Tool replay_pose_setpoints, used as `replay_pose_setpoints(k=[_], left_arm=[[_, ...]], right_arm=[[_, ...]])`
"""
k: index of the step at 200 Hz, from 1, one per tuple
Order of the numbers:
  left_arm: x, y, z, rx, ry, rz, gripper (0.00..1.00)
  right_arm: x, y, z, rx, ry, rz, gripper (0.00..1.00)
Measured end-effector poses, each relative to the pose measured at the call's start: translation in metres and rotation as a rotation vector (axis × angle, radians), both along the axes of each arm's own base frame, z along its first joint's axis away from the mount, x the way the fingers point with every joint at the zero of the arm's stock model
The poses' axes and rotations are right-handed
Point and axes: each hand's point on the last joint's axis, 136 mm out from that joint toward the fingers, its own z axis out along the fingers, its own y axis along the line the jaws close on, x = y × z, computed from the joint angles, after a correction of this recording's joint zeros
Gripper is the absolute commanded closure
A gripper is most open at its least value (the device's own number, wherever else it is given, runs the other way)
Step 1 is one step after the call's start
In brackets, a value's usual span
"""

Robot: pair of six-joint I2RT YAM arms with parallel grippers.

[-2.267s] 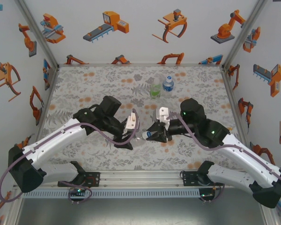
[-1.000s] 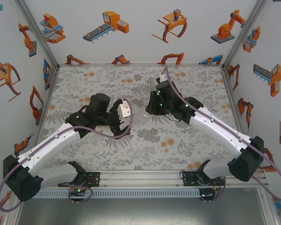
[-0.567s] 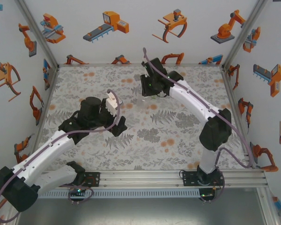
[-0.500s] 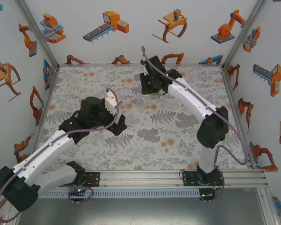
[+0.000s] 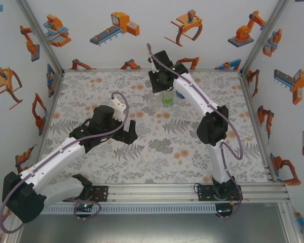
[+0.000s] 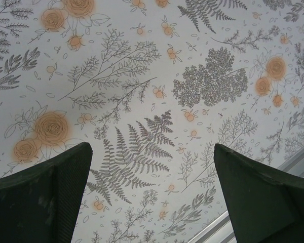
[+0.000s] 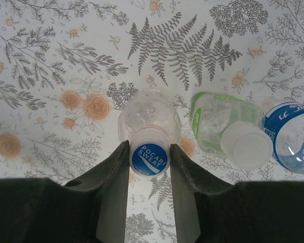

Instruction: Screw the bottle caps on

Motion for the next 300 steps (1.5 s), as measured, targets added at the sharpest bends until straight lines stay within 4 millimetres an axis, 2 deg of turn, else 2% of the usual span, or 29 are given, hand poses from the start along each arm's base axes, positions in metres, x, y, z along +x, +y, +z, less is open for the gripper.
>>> replay_pose_setpoints(k=[28, 60, 89, 108, 153, 194, 214, 247, 276, 300], left_arm=[[0.001, 0.001, 0.000, -0.004, 0.004, 0.019, 0.03], [0.002, 0.002, -0.001, -0.005, 0.007, 0.030, 0.03], [0.003, 0.004, -0.001, -0.001, 0.005, 0.039, 0.03], [0.004, 0.005, -0.001, 0.002, 0.001, 0.045, 0.03], [0.006, 0.006, 0.000, 0.006, -0.009, 0.057, 0.03], [0.009, 0.009, 0.000, 0.016, -0.019, 0.075, 0.03], [0.012, 0.010, 0.001, 0.014, -0.032, 0.086, 0.03], [0.024, 0.013, 0.000, 0.011, -0.057, 0.151, 0.03], [0.039, 0.017, -0.002, 0.020, -0.083, 0.218, 0.03], [0.051, 0.025, -0.013, 0.063, -0.084, 0.298, 0.03]], right_arm=[[0.002, 0.000, -0.010, -0.011, 0.016, -0.002, 1.00], [0.004, 0.001, -0.009, -0.005, 0.007, -0.002, 1.00], [0.006, 0.001, -0.009, -0.003, 0.003, -0.003, 0.70], [0.006, 0.000, -0.009, -0.002, 0.002, -0.004, 0.59], [0.006, 0.000, -0.008, -0.007, -0.003, 0.004, 0.47], [0.006, 0.000, -0.004, -0.006, -0.011, 0.008, 0.44], [0.003, -0.002, 0.007, -0.002, -0.025, 0.007, 0.42], [-0.013, -0.019, 0.041, 0.007, -0.070, -0.009, 0.41], [-0.033, -0.045, 0.073, 0.012, -0.121, -0.041, 0.40], [-0.048, -0.071, 0.080, -0.005, -0.139, -0.080, 0.37]])
